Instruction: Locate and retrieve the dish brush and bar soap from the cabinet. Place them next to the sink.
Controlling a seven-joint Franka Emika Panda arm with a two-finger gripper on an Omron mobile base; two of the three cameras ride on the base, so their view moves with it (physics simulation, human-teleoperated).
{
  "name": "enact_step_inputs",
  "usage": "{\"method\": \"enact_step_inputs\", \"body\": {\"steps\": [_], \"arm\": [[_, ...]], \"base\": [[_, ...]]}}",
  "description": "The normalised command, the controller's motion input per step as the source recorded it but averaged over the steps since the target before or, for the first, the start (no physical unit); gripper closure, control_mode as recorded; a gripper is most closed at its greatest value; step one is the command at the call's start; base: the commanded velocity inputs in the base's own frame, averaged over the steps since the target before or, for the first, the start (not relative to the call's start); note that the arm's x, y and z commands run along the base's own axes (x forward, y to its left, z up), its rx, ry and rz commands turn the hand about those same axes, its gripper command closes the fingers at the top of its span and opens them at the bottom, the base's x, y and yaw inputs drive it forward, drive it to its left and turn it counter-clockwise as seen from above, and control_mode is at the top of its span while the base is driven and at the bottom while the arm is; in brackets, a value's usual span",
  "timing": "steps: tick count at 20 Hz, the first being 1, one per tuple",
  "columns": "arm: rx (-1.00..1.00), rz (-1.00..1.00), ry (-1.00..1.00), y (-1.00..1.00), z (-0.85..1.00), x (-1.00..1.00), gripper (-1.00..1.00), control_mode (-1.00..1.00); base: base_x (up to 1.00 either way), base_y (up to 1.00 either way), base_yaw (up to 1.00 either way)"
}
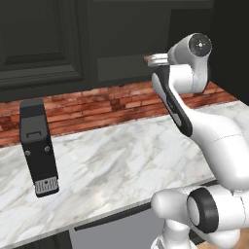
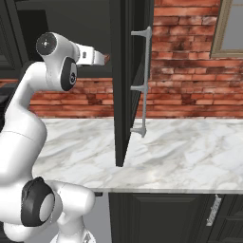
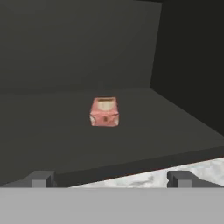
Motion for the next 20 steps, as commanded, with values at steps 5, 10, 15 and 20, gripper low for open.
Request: {"method": "enact_step_inputs", "body": {"steps": [5,10,15,20], "arm": [[-0.02,0.0,0.08,0.0,-0.06,0.37,-1.0,-1.0],[-0.01,0.0,0.03,0.0,-0.05,0.34,-1.0,-1.0],[0.0,0.0,0.0,0.0,-0.01,0.22,-1.0,-1.0],[0.0,0.0,0.0,0.0,-0.09,0.12,-1.0,-1.0]], "base": [[0.0,0.0,0.0],[0.0,0.0,0.0],[0.0,0.0,0.0],[0.0,0.0,0.0]]}}
